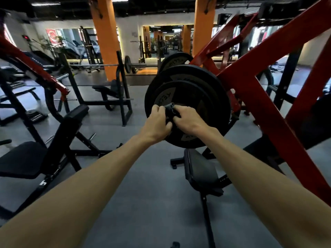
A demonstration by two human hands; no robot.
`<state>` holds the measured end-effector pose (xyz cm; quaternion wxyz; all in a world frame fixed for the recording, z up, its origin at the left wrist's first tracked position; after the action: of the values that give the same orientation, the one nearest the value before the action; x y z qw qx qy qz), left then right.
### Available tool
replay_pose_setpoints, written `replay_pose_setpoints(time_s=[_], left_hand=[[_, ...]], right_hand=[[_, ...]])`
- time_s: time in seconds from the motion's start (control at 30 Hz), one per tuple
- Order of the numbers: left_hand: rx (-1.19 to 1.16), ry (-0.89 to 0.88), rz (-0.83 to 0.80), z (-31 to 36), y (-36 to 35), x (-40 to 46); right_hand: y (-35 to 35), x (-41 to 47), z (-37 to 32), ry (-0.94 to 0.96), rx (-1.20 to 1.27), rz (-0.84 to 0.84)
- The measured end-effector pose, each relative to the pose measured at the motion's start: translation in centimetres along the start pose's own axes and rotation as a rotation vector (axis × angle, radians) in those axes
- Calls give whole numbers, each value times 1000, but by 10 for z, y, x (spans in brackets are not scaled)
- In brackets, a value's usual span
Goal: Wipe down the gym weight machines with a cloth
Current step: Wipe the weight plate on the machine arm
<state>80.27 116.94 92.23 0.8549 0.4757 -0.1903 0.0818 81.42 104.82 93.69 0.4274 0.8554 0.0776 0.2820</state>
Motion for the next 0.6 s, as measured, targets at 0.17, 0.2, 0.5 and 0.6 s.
replay_pose_setpoints(time_s=[0.17, 0.2, 0.5, 0.6], left_hand=[[-97, -64, 76, -1, 8, -21], [-111, -87, 93, 0, 10, -25], [15, -152, -49, 0, 13, -36], [75, -180, -72, -2, 13, -36]], right_hand=[[-8, -27, -17, -75, 58, 5], [-10, -32, -20, -80, 75, -1], [-2, -41, -12, -240, 169, 159], [-7, -42, -7, -322, 201, 190]])
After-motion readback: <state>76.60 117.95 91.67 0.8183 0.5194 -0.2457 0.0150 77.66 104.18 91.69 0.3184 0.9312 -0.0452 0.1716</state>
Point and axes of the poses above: each hand's wrist, its own x-axis towards the middle knuckle, its own y-axis out of the back of the hand, z = x × y, the point moved 6 cm from there along x, towards the middle knuckle, and after that the axes turned 7 degrees about y, right-handed, at the moved point
